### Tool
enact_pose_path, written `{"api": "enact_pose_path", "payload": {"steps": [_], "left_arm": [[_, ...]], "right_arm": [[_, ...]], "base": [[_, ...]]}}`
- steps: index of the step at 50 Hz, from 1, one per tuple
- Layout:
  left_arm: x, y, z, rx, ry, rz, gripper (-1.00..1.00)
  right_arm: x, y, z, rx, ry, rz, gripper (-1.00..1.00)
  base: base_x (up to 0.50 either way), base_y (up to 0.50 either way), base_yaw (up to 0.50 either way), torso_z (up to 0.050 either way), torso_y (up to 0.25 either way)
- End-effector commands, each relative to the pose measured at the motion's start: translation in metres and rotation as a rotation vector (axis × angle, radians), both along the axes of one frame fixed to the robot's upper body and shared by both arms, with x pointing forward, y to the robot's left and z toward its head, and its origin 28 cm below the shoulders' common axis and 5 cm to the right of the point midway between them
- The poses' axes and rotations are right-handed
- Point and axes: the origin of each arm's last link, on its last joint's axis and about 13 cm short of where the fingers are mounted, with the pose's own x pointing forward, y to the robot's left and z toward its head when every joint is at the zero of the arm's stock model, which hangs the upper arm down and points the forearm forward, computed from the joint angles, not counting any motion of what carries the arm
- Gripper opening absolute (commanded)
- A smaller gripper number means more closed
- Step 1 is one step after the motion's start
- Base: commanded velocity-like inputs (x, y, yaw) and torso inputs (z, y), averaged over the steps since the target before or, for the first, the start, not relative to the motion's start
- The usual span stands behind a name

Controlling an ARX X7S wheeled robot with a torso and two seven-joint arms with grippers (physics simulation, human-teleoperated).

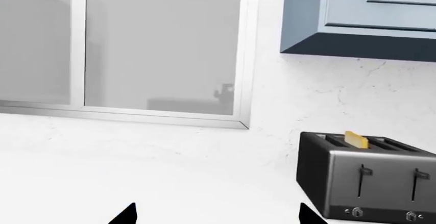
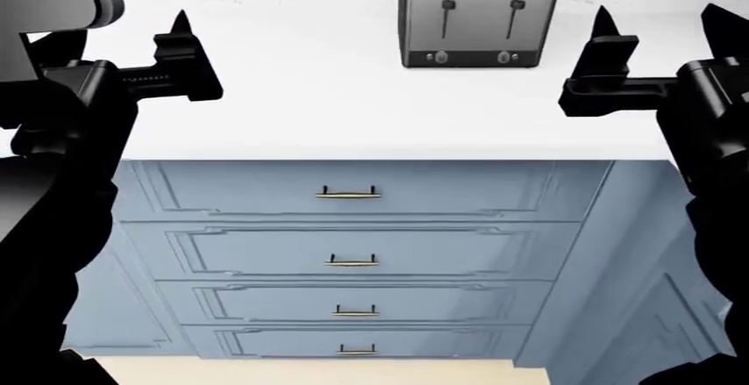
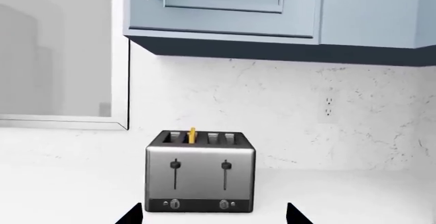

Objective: Push down the lever of the toaster to turn it on.

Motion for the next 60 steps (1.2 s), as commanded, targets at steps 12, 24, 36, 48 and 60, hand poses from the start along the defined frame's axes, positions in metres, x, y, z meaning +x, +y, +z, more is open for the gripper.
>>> {"api": "enact_pose_path", "payload": {"steps": [12,24,36,48,60], "left_arm": [[-0.0001,-0.0013,-0.0003,-0.001,0.000,-0.008,1.00],[-0.0005,-0.0007,-0.0002,-0.002,0.000,-0.005,1.00],[-0.0007,-0.0001,0.0002,-0.003,0.001,-0.004,1.00],[0.0005,-0.0009,0.0000,-0.003,0.003,-0.004,1.00],[0.0004,-0.0012,-0.0003,-0.003,0.005,-0.004,1.00]], "right_arm": [[0.0021,-0.0015,0.0008,0.012,0.003,-0.001,1.00],[0.0028,-0.0015,0.0013,0.015,0.004,0.000,1.00],[0.0017,-0.0008,0.0018,0.019,0.005,0.003,1.00],[-0.0001,-0.0004,0.0009,0.020,0.006,0.006,1.00],[-0.0002,-0.0005,0.0005,0.021,0.005,0.009,1.00]], "base": [[0.25,0.00,0.00,0.000,0.000],[0.26,0.00,0.00,0.000,0.001],[0.26,0.00,0.00,0.000,0.000],[0.26,0.00,0.00,0.000,0.002],[0.28,0.00,0.00,0.000,0.001]]}}
